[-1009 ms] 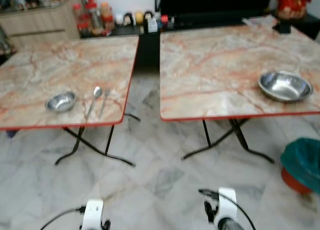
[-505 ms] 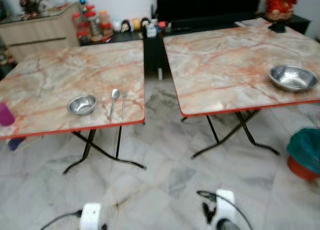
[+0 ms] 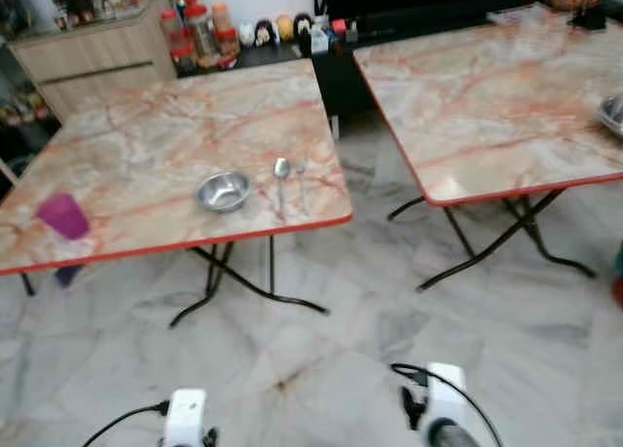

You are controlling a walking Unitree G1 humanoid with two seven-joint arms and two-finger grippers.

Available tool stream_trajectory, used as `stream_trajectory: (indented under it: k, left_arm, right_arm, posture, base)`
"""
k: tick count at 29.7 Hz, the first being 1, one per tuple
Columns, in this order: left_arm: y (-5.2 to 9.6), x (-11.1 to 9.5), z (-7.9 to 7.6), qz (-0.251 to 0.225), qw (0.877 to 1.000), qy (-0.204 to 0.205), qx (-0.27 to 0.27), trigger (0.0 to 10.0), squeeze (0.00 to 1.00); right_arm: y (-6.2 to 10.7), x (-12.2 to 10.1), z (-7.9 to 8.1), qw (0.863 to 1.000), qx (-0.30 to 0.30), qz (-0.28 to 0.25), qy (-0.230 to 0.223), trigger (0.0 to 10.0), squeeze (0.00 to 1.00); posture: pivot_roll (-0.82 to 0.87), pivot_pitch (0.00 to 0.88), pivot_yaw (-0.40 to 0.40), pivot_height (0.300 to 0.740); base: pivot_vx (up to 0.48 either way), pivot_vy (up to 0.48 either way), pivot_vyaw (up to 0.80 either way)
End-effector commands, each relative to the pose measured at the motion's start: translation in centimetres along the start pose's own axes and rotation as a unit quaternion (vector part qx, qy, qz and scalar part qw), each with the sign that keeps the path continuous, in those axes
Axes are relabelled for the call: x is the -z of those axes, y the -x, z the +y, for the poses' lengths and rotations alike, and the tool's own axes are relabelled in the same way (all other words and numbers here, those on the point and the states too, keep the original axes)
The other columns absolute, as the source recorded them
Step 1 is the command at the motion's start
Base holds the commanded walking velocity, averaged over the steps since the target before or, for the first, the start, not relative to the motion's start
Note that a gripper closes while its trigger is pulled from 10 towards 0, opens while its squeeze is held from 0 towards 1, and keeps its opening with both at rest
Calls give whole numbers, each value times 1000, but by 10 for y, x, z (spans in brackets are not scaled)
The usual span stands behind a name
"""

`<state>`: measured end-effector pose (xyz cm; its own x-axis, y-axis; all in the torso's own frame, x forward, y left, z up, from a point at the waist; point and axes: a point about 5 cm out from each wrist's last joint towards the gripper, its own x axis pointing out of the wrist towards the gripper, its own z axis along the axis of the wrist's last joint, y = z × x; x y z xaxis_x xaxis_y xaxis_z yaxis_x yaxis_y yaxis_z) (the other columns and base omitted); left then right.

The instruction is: Setting the table

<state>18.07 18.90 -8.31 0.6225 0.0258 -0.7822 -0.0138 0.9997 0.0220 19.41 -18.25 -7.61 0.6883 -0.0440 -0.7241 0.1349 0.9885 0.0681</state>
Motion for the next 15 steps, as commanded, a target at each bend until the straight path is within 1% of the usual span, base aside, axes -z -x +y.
stream_trajectory:
  k: [1,7,12,14,15]
  left_arm:
    - [1,0,11,4,1000,1,-16,10000,0]
    - [1,1,11,5,1000,3,-23,10000,0]
    - [1,1,11,5,1000,3,-23,10000,0]
    - [1,2,11,5,1000,3,-23,10000,0]
    - [1,1,11,5,1000,3,-23,10000,0]
  right_arm:
    - [-2,-3,12,1000,-14,-5,-4,10000,0]
    - [-2,-3,12,1000,-17,-5,12,10000,0]
    - [-2,-3,13,1000,-19,-6,15,10000,0]
    - [-1,-3,13,1000,-20,-7,15,10000,0]
    - [-2,-3,13,1000,-20,-7,14,10000,0]
  posture:
    - [1,0,80,740]
    - [1,0,77,740]
    - [1,0,77,740]
    - [2,0,76,740]
    - [3,0,74,740]
  base:
    - [0,480,0]
    - [0,480,0]
    - [0,480,413]
    - [0,480,800]
    - [0,480,438]
